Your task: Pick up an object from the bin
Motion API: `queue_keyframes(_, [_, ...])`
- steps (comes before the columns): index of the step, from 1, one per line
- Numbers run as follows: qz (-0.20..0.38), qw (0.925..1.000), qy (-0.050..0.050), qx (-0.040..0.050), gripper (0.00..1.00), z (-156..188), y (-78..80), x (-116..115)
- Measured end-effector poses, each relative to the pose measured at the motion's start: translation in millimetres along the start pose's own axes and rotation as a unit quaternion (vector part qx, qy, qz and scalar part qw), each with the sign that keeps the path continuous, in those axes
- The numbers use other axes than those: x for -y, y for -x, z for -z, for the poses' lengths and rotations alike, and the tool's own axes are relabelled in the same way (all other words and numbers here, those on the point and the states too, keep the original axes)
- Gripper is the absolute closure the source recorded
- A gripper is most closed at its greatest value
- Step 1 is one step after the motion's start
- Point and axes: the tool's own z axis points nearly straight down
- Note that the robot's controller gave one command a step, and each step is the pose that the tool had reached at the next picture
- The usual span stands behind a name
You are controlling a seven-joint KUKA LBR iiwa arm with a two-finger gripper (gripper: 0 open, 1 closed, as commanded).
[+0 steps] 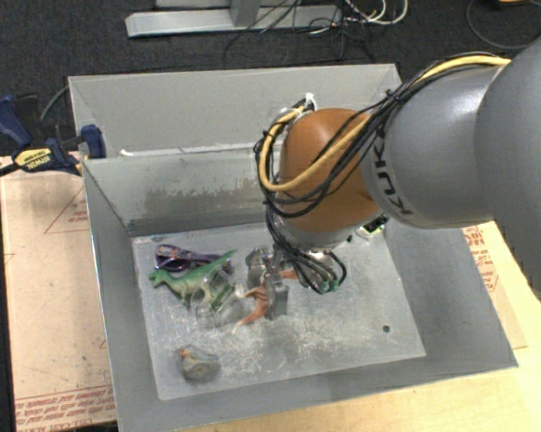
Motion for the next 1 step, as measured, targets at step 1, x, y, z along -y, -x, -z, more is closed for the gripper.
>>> queue_keyframes(1, [0.02, 0.9998, 0.0, 0.0017, 1.0, 145.7, 2.4, 9.7])
